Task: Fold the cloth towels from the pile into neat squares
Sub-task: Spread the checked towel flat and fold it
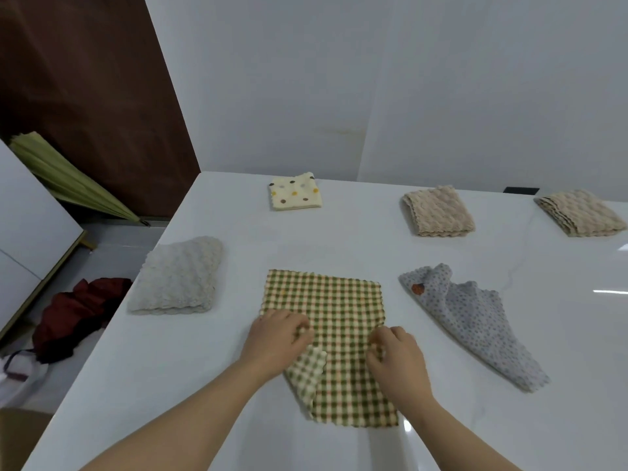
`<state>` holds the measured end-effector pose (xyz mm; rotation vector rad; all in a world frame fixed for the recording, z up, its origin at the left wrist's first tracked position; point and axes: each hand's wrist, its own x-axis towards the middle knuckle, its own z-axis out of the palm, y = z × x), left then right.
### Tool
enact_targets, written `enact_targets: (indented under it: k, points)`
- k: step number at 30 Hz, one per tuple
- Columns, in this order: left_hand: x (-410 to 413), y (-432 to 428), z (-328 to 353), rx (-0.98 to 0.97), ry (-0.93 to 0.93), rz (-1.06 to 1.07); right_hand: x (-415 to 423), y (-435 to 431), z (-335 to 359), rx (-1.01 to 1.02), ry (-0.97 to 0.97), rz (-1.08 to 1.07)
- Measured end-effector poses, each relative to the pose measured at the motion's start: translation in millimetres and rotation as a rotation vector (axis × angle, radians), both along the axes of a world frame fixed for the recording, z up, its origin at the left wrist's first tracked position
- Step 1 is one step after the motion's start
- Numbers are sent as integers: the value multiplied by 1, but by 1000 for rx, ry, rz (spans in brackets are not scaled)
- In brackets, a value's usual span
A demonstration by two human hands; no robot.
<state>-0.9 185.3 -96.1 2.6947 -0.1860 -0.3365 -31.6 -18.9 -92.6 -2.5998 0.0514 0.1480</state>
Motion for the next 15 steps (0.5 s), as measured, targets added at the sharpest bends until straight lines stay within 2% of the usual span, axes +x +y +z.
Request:
enact_targets:
  k: [3,5,11,15]
  points:
    - [-10,-1,-1,-79,127,-50,-8,6,-5,17,90,173]
    - [-14,2,-1,-82,144,-69,-12,4,-10,5,107,186]
    - [-31,7,-1,11,92,-113,-24,-6,-8,-84,199,272]
    - [-44,9,-3,44,30,-41,-40,-10,-8,-204,161,450]
